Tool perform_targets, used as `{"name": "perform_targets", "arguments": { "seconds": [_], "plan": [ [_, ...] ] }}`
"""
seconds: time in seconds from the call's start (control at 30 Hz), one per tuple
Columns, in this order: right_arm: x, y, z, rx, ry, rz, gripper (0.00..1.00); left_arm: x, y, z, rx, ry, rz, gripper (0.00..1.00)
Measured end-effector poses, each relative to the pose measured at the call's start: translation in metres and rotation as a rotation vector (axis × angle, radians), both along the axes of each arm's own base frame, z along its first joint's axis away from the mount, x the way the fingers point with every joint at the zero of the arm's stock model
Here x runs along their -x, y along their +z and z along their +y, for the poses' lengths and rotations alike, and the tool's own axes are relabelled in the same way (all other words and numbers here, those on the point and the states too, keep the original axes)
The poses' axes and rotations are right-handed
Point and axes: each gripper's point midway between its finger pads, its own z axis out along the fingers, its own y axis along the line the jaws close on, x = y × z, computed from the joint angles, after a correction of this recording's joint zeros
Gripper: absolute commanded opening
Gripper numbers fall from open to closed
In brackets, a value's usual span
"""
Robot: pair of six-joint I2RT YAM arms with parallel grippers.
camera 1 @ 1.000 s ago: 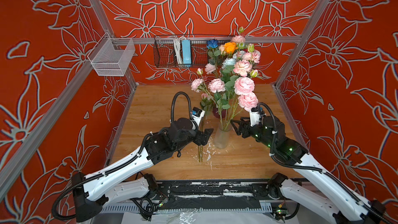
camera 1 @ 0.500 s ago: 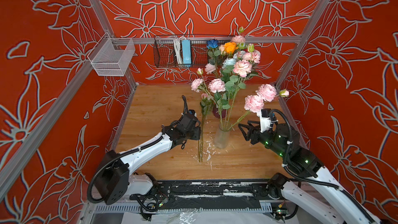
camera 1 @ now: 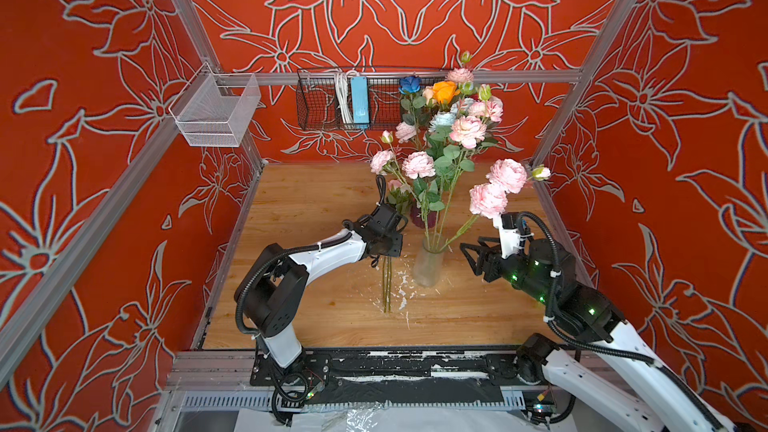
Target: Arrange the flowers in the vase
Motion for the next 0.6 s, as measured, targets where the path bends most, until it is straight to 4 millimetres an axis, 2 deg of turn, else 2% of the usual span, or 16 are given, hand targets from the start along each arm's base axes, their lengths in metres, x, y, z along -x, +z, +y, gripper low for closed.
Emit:
{"name": "perform_targets", "arguments": {
  "seconds": [0.13, 0.33, 0.6],
  "plan": [
    [0.007, 0.005, -0.006, -0.01, -0.004, -0.014, 0.64, -0.013, -0.004, -0.007, -0.019, -0.016, -0.006, 0.27],
    [0.017, 0.013, -0.02, -0.037, -0.045, -0.044, 0.62, -0.03, -0.015, -0.008, -0.048, -0.011, -0.001, 0.24],
    [0.018, 0.004, -0.027, -0.015, -0.077, -0.022, 0.61, -0.031, -0.03, -0.002, -0.06, -0.002, 0.015, 0.26]
  ]
}}
